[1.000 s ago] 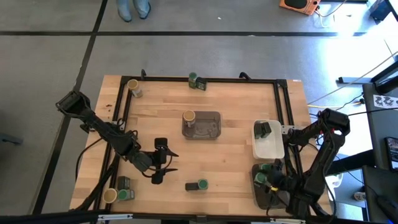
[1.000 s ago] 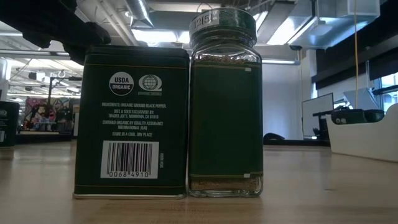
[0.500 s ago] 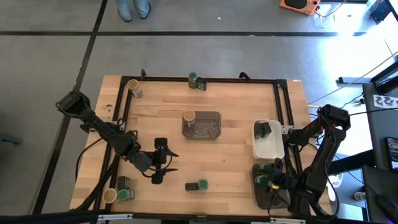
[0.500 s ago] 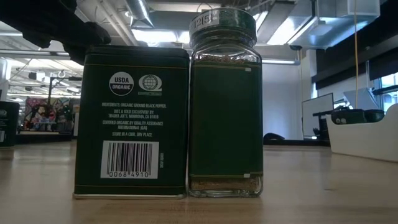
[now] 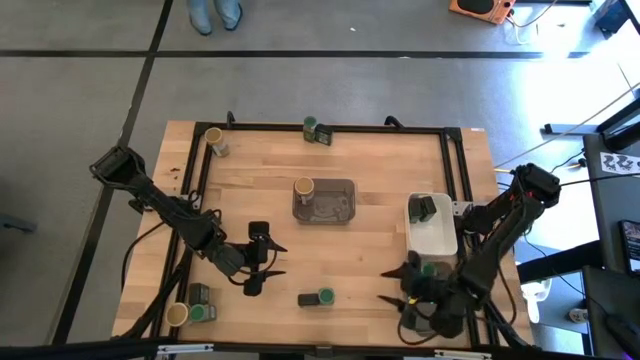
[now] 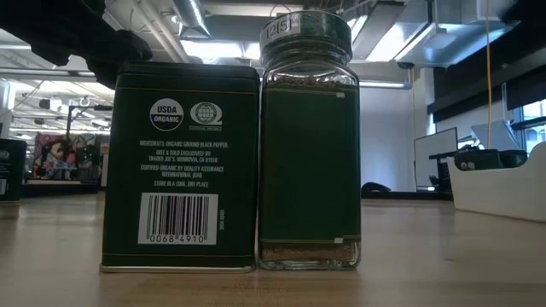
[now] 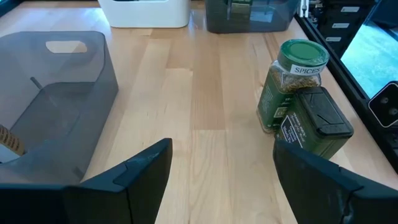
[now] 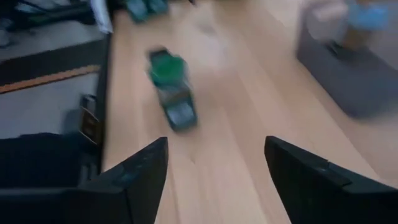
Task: Sort spices by type
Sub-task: Put the bottom right green seasoning bottle into the bottom black bin
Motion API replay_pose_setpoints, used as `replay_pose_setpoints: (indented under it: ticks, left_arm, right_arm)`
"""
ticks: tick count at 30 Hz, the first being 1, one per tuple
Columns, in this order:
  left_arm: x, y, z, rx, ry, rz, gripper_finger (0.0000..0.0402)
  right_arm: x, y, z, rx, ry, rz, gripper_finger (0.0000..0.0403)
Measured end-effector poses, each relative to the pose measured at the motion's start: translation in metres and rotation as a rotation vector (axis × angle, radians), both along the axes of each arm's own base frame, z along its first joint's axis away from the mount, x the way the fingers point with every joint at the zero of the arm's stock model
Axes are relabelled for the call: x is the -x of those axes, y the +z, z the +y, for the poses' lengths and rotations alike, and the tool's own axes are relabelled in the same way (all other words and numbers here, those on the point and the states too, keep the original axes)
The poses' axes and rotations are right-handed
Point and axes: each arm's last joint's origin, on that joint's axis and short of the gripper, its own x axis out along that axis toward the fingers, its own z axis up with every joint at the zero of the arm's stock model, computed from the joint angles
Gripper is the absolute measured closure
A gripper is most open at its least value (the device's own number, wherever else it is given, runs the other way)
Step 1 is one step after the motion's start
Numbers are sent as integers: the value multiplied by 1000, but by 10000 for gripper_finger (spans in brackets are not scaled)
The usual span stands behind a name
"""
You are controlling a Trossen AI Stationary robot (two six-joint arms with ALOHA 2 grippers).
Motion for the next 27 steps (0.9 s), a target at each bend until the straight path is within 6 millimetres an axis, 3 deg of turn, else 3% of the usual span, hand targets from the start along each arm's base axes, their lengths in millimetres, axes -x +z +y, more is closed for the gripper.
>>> replay_pose_setpoints:
  ticks: [8,12,20,27]
  left_arm:
    - [0,0,0,4,2,0,126]
    - [0,0,0,2,1,-1,126]
    - [0,0,0,0,0,0,126]
    - [0,0,0,0,0,0,126]
  right_arm:
    - [-42,1,-5,51,75,-91,139]
    - [-53,-1,-20,79,22,-67,139]
    - [-79,-1,-50,-29,-97,-61,137]
    - [-103,-17,-47,-89,58,-55,86]
